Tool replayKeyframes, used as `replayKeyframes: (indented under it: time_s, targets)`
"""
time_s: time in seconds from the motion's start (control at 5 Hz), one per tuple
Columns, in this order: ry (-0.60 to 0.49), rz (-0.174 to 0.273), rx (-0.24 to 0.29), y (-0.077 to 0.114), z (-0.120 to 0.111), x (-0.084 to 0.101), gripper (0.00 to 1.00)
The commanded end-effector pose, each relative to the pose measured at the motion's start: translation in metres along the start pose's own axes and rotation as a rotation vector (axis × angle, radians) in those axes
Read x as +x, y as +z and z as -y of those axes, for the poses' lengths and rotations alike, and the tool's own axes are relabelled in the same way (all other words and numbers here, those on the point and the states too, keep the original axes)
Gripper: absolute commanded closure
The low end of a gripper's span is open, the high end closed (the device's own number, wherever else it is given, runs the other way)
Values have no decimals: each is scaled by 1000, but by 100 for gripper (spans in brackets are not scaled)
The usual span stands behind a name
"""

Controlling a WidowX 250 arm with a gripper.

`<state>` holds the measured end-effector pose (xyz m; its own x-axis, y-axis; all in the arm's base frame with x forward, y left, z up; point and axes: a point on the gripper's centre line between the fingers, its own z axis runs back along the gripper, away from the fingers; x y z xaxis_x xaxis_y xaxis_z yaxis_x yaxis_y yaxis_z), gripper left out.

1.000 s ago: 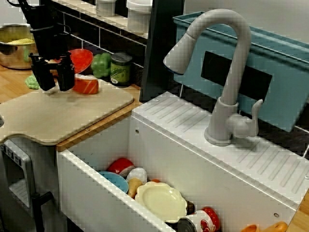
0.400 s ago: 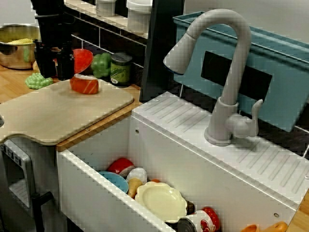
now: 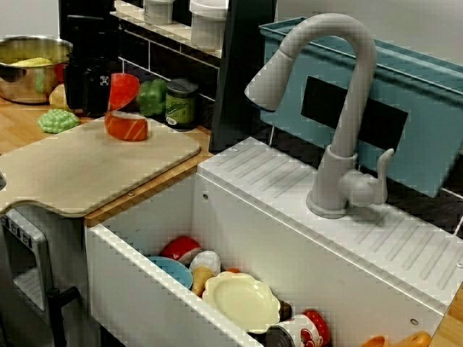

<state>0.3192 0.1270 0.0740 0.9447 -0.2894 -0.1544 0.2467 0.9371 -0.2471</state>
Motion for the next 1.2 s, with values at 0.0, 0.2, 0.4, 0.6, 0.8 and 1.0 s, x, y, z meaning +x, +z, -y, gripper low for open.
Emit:
replayKeyframes:
  time_s: [0.0, 0.2, 0.4, 0.6, 0.8, 1.0]
  targets:
    - [-204, -4, 69, 21, 8, 2, 0]
    - [-280, 12, 92, 23, 9, 1, 0]
    - [-333, 61, 132, 23, 12, 1, 0]
    - [-347, 106, 146, 21, 17, -1, 0]
    - [-318, 85, 163, 19, 21, 1, 0]
    - [-309, 115, 181, 18, 27, 0, 0]
